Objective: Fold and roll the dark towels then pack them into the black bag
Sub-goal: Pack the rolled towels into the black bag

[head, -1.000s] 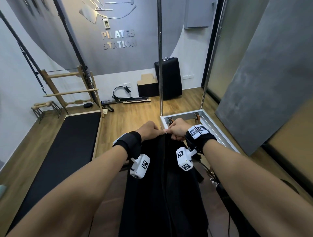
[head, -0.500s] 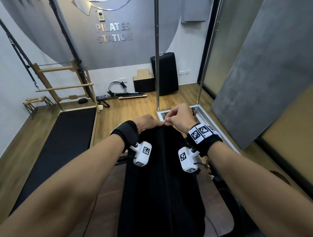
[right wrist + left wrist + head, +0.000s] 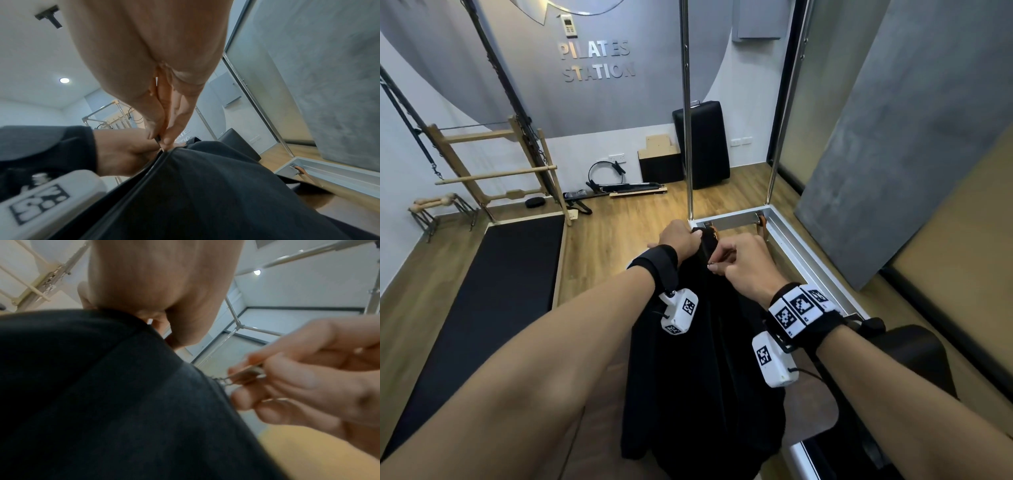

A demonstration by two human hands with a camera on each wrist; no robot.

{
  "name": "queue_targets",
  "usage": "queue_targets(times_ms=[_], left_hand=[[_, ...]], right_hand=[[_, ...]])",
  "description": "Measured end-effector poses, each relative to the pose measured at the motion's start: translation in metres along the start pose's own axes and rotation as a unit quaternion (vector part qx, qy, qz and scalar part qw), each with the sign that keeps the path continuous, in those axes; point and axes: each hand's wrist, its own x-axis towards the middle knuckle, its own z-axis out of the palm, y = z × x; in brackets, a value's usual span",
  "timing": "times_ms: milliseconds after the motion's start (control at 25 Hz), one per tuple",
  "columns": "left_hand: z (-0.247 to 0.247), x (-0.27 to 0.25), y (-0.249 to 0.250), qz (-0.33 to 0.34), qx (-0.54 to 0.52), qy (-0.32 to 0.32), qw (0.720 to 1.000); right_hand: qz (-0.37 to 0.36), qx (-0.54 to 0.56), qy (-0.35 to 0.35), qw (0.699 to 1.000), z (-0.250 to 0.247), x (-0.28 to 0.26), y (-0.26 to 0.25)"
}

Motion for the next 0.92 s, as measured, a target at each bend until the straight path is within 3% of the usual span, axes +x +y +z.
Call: queue_targets(times_ms=[120,320,480,600,920], left_hand=[[0.000,-0.015,0.004,0.013,0.079,0.041,0.996],[-0.001,-0.086,-0.015,0.156,0.172,0.109,0.967],[-0.005,-0.117,-0.021,0.054,0.116,0.007,0.992],[-0.003,-0.125,-0.019,0.013,0.082,-0.051,0.995],[0.004,-0.139,-0.022,0.031,0.155,0.032,0.987]], right_hand=[[0.018,0.009,-0.003,1.000,-0.002,-0.018,-0.003],[0.047,0.029,0.022,0.998,-0.005,-0.042,-0.003],[0.041,0.033,0.021,0.998,-0.007,-0.056,-0.005],[0.027,0.014,0.016,0.999,-0.010,-0.068,-0.007],[0.020,0.039,0.010,0.999,-0.006,-0.143,-0.011]])
